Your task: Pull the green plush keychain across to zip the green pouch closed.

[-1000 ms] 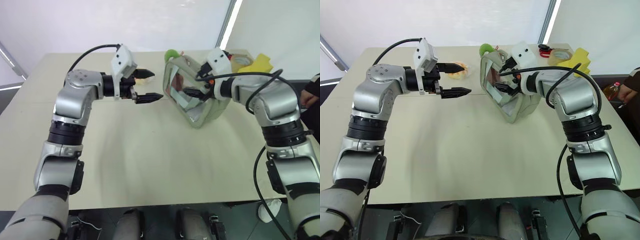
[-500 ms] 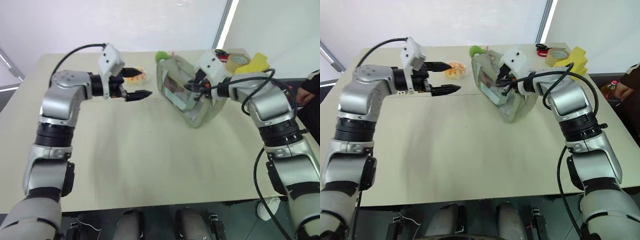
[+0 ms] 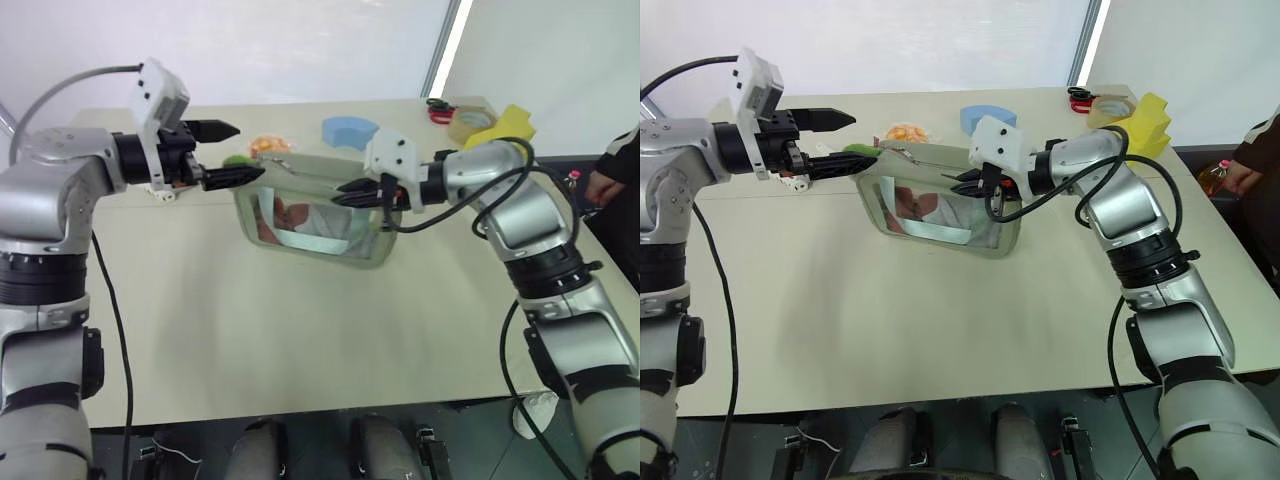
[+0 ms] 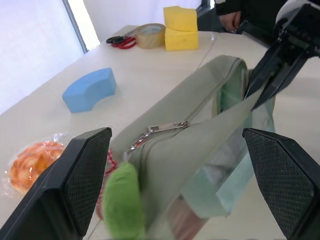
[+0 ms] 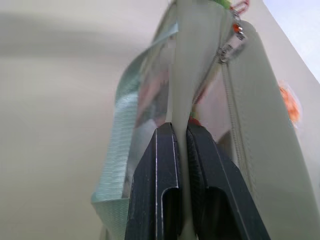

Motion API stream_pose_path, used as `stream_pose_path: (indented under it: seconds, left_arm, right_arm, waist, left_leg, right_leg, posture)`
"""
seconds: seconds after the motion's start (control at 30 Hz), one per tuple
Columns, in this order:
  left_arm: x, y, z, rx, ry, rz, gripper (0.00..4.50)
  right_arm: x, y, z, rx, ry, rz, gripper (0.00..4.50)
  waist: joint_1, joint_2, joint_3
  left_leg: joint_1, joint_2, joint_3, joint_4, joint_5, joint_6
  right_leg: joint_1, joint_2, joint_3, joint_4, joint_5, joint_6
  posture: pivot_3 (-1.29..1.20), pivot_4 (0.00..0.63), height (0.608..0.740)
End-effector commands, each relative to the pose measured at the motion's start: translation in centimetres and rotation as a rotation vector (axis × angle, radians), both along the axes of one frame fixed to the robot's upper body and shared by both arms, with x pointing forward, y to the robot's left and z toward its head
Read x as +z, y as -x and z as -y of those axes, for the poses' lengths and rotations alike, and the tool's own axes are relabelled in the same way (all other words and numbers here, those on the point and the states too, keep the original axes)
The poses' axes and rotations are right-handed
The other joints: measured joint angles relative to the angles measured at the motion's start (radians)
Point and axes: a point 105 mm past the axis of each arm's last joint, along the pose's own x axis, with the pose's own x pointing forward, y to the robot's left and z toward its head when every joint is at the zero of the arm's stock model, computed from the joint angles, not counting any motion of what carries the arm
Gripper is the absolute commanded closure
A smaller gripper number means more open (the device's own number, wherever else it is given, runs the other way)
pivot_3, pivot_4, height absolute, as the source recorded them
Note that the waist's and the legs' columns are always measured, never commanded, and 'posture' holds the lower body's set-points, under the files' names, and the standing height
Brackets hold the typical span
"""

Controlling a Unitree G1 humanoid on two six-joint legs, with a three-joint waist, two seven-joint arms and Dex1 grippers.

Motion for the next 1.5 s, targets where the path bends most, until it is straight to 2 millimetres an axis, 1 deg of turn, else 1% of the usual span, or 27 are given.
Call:
stream_pose_path:
  seconds: [0.03, 0.13, 0.27, 0.4, 0.47, 0.5, 0.53, 0.57, 0.63, 0.67, 0.73, 0.8, 0.93, 1.03, 1.13, 1.23, 1.33, 1.37, 1.4, 1.43, 1.5]
  left_arm:
    - [1.1, 0.9, -0.5, 0.008, -0.012, 0.05, 0.0]
    - [0.8, 1.4, -0.4, -0.01, -0.021, 0.03, 0.0]
    - [-0.5, 2.1, -0.4, -0.037, -0.097, -0.009, 0.0]
    - [-0.9, 1.8, -0.7, -0.022, -0.115, -0.009, 0.0]
    - [-0.8, 1.6, -0.7, -0.024, -0.113, -0.01, 0.0]
    - [-0.8, 1.6, -0.7, -0.024, -0.112, -0.01, 0.0]
    - [-0.8, 1.6, -0.7, -0.025, -0.112, -0.01, 0.0]
    - [-0.4, 1.4, -1.0, -0.014, -0.095, -0.008, 0.0]
    - [0.8, 0.3, -2.9, 0.069, -0.04, 0.008, 0.0]
    - [1.2, 0.0, -3.6, 0.098, -0.026, 0.015, 0.0]
    - [0.8, -1.4, -5.7, 0.2, -0.069, 0.045, 0.0]
    - [0.5, -2.0, -6.6, 0.232, -0.092, 0.052, 0.0]
    - [0.2, -2.5, -7.4, 0.233, -0.079, 0.032, 0.0]
    - [-0.6, -3.3, -7.7, 0.257, -0.116, 0.03, 0.0]
    - [-0.9, -3.8, -7.6, 0.253, -0.112, 0.026, 0.0]
    - [-0.9, -3.8, -7.4, 0.237, -0.106, 0.016, 0.0]
    - [-0.7, -3.4, -7.2, 0.214, -0.105, 0.006, 0.0]
    - [-0.6, -3.3, -7.2, 0.211, -0.104, 0.005, 0.0]
    - [0.1, -3.1, -7.3, 0.209, -0.084, 0.009, 0.0]
    - [0.9, -2.9, -7.3, 0.204, -0.058, 0.011, 0.0]
    - [2.5, -2.2, -6.9, 0.173, 0.006, 0.003, 0.0]
  right_arm:
    - [1.8, 1.4, -1.2, 0.096, -0.042, 0.06, 4.45]
    - [1.7, 1.6, -1.6, 0.11, -0.043, 0.05, 4.45]
    - [0.9, 1.5, -1.4, 0.113, -0.023, 0.029, 4.45]
    - [0.7, 1.4, -1.1, 0.106, -0.022, 0.018, 4.45]
    - [1.0, 1.3, -0.8, 0.092, -0.016, 0.038, 3.73]
    - [1.2, 1.2, -0.6, 0.084, -0.01, 0.056, 3.46]
    - [1.3, 1.2, -0.5, 0.079, -0.006, 0.068, 3.0]
    - [1.8, 1.4, 0.0, 0.073, -0.006, 0.075, 2.54]
    - [3.5, 1.9, 1.5, 0.015, -0.029, 0.091, 2.54]
    - [4.1, 2.1, 1.9, -0.005, -0.037, 0.095, 2.54]
    - [4.5, 2.6, 2.6, -0.036, -0.052, 0.093, 2.54]
    - [4.3, 3.1, 3.0, -0.048, -0.048, 0.087, 2.54]
    - [2.5, 3.3, 3.5, -0.082, -0.03, 0.046, 2.54]
    - [1.1, 3.2, 3.2, -0.089, -0.023, 0.015, 2.54]
    - [0.0, 3.4, 2.6, -0.076, -0.019, -0.023, 2.54]
    - [-0.8, 3.2, 2.6, -0.08, -0.013, -0.04, 2.54]
    - [-1.1, 3.1, 2.6, -0.076, -0.016, -0.047, 3.34]
    - [-1.1, 3.1, 2.6, -0.075, -0.017, -0.046, 3.85]
    - [-1.1, 3.1, 2.5, -0.074, -0.018, -0.046, 4.38]
    - [-1.1, 3.1, 2.5, -0.072, -0.02, -0.045, 4.45]
    - [-1.1, 3.0, 2.4, -0.069, -0.023, -0.043, 4.45]
  waist:
    - [0.0, 0.0, 0.0]
    - [0.001, 0.0, 0.0]
    - [0.0, 0.0, 0.0]
    - [0.003, 0.0, 0.0]
    - [0.003, 0.0, 0.0]
    - [0.003, 0.0, 0.0]
    - [0.003, 0.0, 0.0]
    - [0.003, 0.0, 0.0]
    - [0.007, 0.0, 0.0]
    - [0.008, 0.0, 0.0]
    - [0.007, 0.0, 0.0]
    - [0.005, 0.0, 0.0]
    - [0.004, 0.0, 0.0]
    - [0.005, 0.0, 0.0]
    - [0.007, 0.0, 0.0]
    - [0.007, 0.0, 0.0]
    - [0.004, 0.0, 0.0]
    - [0.004, 0.0, 0.0]
    - [0.004, 0.0, 0.0]
    - [0.003, 0.0, 0.0]
    - [0.003, 0.0, 0.001]
  left_leg:
    - [0.0, 0.0, 0.0, 0.0, 0.0, 0.0]
    - [0.0, 0.0, 0.0, 0.0, 0.0, 0.0]
    - [0.0, 0.0, 0.0, 0.0, 0.0, 0.0]
    - [0.0, 0.0, 0.0, 0.0, 0.0, -0.001]
    - [0.0, 0.0, 0.0, 0.0, 0.0, -0.001]
    - [0.0, 0.0, 0.0, 0.0, 0.0, -0.001]
    - [0.0, 0.0, 0.0, 0.0, 0.0, -0.001]
    - [0.0, 0.0, 0.0, 0.0, 0.0, -0.001]
    - [0.0, 0.0, 0.0, 0.0, 0.0, -0.001]
    - [0.0, 0.0, 0.0, 0.0, 0.0, -0.001]
    - [0.0, 0.0, 0.0, 0.0, 0.0, -0.001]
    - [0.001, 0.0, 0.001, 0.0, 0.0, -0.001]
    - [0.001, 0.0, 0.002, 0.0, 0.0, -0.001]
    - [0.0, 0.0, 0.002, 0.0, 0.0, -0.001]
    - [0.0, -0.001, 0.002, 0.0, 0.0, -0.001]
    - [0.0, 0.0, 0.002, 0.0, 0.0, -0.001]
    - [0.0, 0.0, 0.002, 0.0, 0.0, -0.001]
    - [0.0, 0.0, 0.002, 0.0, 0.0, -0.001]
    - [0.0, 0.0, 0.002, 0.0, 0.0, -0.001]
    - [0.0, 0.0, 0.002, 0.0, 0.0, -0.001]
    - [0.0, 0.0, 0.002, 0.0, 0.0, -0.001]
  right_leg:
    - [0.0, 0.0, 0.0, 0.0, 0.0, 0.0]
    - [0.0, 0.0, 0.0, 0.0, 0.0, 0.0]
    - [0.0, 0.0, 0.0, 0.0, 0.0, 0.0]
    - [0.001, 0.0, -0.001, 0.0, 0.0, 0.0]
    - [0.001, 0.0, -0.001, 0.0, 0.0, 0.0]
    - [0.001, 0.0, -0.001, 0.0, 0.0, 0.0]
    - [0.001, 0.0, -0.001, 0.0, 0.0, 0.0]
    - [0.001, 0.0, -0.001, 0.0, 0.0, 0.0]
    - [0.001, 0.0, -0.001, 0.0, 0.0, 0.0]
    - [0.001, 0.0, -0.001, 0.0, 0.0, 0.0]
    - [0.001, 0.0, -0.001, 0.0, 0.0, 0.0]
    - [0.001, 0.0, -0.001, 0.0, 0.0, 0.0]
    - [0.001, 0.0, -0.001, 0.0, 0.0, 0.0]
    - [0.001, 0.0, -0.001, 0.0, 0.0, 0.0]
    - [0.001, 0.0, -0.001, 0.0, 0.0, 0.0]
    - [0.001, 0.0, -0.001, 0.0, 0.0, 0.0]
    - [0.001, 0.0, -0.001, 0.0, 0.0, 0.0]
    - [0.001, 0.0, -0.001, 0.0, 0.0, 0.0]
    - [0.001, 0.0, -0.001, 0.0, 0.0, 0.0]
    - [0.001, 0.0, -0.001, 0.0, 0.0, 0.0]
    - [0.001, 0.0, -0.002, 0.0, 0.0, 0.0]
  posture:
    - [0.0, 0.15, 0.74]
    - [0.0, 0.15, 0.74]
    - [0.0, 0.15, 0.74]
    - [0.0, 0.15, 0.74]
    - [0.0, 0.15, 0.74]
    - [0.0, 0.15, 0.74]
    - [0.0, 0.15, 0.74]
    - [0.0, 0.15, 0.74]
    - [0.0, 0.15, 0.74]
    - [0.0, 0.15, 0.74]
    - [0.0, 0.15, 0.74]
    - [0.0, 0.15, 0.74]
    - [0.0, 0.15, 0.74]
    - [0.0, 0.15, 0.74]
    - [0.0, 0.15, 0.74]
    - [0.0, 0.15, 0.74]
    - [0.0, 0.15, 0.74]
    - [0.0, 0.15, 0.74]
    - [0.0, 0.15, 0.74]
    - [0.0, 0.15, 0.74]
    - [0.0, 0.15, 0.74]
